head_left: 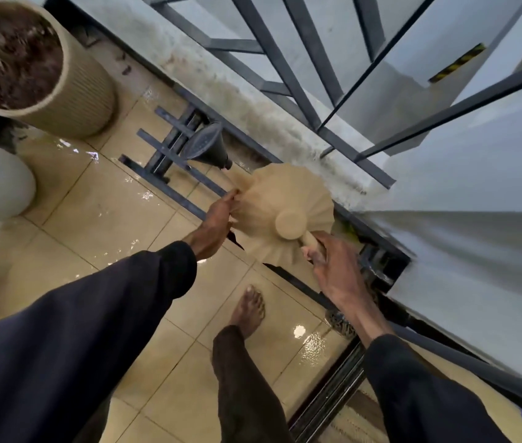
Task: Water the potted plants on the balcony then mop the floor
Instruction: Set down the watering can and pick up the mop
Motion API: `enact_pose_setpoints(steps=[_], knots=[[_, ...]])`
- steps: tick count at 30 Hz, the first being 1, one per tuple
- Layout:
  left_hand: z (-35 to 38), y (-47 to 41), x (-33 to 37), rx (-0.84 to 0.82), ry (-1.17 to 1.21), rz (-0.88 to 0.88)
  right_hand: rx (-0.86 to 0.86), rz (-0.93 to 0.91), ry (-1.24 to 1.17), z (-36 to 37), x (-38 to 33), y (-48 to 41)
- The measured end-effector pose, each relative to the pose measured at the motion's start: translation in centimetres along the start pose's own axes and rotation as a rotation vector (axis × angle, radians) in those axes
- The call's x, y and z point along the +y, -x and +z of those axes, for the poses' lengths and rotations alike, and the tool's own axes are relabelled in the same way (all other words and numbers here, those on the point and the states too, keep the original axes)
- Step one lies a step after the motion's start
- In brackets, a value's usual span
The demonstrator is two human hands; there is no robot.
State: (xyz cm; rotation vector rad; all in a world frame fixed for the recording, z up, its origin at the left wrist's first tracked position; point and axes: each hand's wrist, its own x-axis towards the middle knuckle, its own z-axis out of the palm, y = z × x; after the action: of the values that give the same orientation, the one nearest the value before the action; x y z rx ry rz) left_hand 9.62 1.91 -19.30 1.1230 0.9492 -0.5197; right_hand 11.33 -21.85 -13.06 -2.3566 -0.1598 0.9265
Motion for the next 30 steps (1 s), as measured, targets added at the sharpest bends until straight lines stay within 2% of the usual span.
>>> enact_pose_setpoints(steps=[6,10,14,18,23,30], knots=[[-0.4,3.0,0.5,-0.008,0.018,0.015,0.0,-0.04,0.106,-0.1,-0.5,0.8],[-1.2,9.0,0.1,0.041,0.028,0.007,0.056,-0.002,0.151,-1.1,-3.0,4.2],[-1.9,17.7,2.0,-0.036,-0.062,0.003,0.127,0.064,0.011,-3.2,-7.1,11.9],[-2.5,28.8,6.7,-0.137,-0.248,0.144,0.174,0.119,-0.167,-6.8,-12.7,22.0],[-2.9,42.2,11.8,-0.213,-0.412,0.327,0.393,0.161,-0.306,-11.9,-20.0,34.8],[2.3,54.7,13.8,-0.407,-0.504,0.344,0.742,0.161,-0.52,-16.7,-23.5,48.2]])
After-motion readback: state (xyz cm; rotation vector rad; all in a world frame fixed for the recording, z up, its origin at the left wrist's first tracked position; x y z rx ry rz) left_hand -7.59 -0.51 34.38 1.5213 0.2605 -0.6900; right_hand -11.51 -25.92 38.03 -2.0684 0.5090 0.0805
